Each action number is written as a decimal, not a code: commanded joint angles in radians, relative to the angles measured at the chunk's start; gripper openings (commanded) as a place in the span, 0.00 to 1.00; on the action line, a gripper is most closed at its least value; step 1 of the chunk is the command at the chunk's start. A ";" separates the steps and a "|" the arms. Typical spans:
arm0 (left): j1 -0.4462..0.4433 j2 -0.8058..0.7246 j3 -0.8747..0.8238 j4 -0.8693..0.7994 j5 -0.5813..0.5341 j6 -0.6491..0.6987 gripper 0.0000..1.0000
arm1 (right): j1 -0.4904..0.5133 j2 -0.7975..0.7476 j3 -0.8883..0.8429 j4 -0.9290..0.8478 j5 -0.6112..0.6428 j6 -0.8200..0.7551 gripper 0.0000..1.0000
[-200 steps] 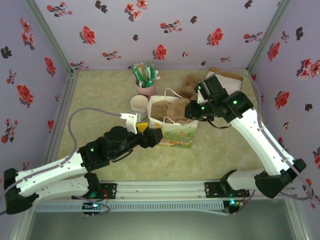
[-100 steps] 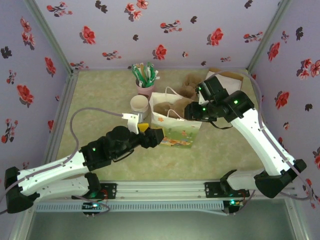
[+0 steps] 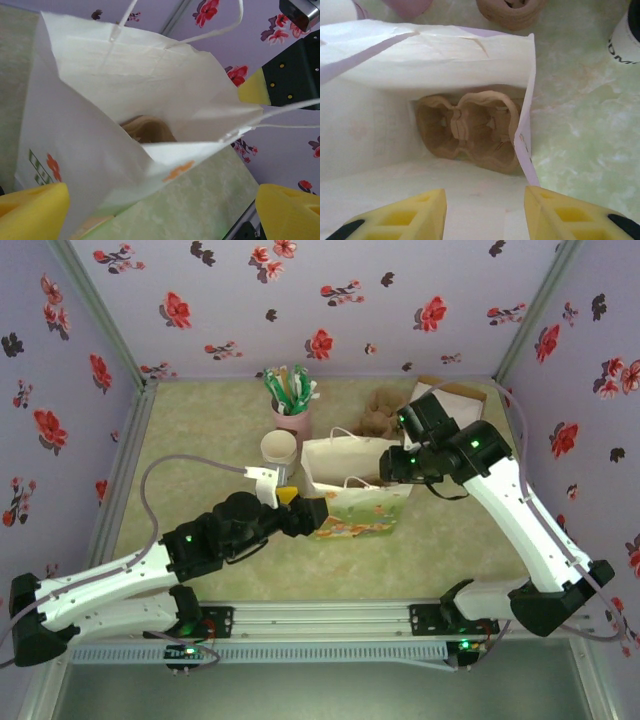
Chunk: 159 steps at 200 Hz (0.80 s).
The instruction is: Pack the takeout coffee
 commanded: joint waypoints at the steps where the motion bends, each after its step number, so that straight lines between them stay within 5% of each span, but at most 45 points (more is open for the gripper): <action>1: 0.012 -0.034 0.064 -0.047 -0.032 0.069 0.96 | -0.008 -0.029 0.032 -0.042 0.041 -0.030 0.44; 47: 0.102 -0.068 0.197 -0.211 -0.074 0.125 0.99 | -0.008 -0.076 0.064 -0.012 0.004 -0.051 0.49; 102: 0.242 0.162 0.535 -0.593 0.085 0.112 0.97 | -0.027 -0.085 0.125 -0.070 0.078 -0.102 0.52; 159: 0.271 0.357 0.712 -0.941 0.196 0.086 0.90 | -0.236 -0.128 0.051 -0.075 0.061 -0.152 0.53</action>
